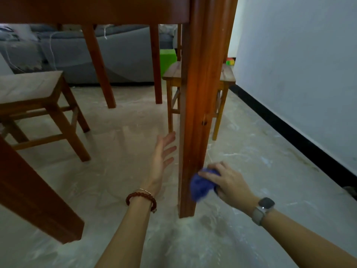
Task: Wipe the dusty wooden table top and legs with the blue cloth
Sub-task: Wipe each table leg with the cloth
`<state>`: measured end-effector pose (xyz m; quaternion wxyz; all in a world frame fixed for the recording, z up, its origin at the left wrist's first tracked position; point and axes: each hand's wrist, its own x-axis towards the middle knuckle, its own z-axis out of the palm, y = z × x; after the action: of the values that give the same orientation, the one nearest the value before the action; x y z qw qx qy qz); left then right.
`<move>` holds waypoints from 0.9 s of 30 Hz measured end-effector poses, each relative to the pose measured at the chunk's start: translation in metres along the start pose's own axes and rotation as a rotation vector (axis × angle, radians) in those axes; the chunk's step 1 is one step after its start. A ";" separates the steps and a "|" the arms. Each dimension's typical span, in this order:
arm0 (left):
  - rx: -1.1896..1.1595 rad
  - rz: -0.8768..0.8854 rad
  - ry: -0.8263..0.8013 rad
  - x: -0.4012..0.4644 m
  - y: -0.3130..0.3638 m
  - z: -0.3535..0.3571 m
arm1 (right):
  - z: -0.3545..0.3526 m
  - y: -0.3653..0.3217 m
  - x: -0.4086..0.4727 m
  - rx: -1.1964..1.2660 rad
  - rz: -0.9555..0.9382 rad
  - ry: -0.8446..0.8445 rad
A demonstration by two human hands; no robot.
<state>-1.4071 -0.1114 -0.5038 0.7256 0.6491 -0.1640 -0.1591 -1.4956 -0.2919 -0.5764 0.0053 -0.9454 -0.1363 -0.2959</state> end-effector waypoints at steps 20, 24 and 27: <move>0.157 -0.193 0.083 -0.007 -0.064 0.009 | 0.078 -0.023 -0.049 0.161 0.067 -0.167; 0.050 -0.171 0.178 -0.005 -0.054 0.011 | 0.033 -0.021 -0.001 0.219 -0.017 0.495; 0.090 -0.076 0.331 -0.004 -0.048 0.008 | 0.059 -0.017 0.009 0.098 -0.058 0.428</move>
<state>-1.4152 -0.1217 -0.5513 0.7062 0.7041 -0.0246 -0.0700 -1.4593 -0.2679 -0.6213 0.0715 -0.8553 -0.1734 -0.4829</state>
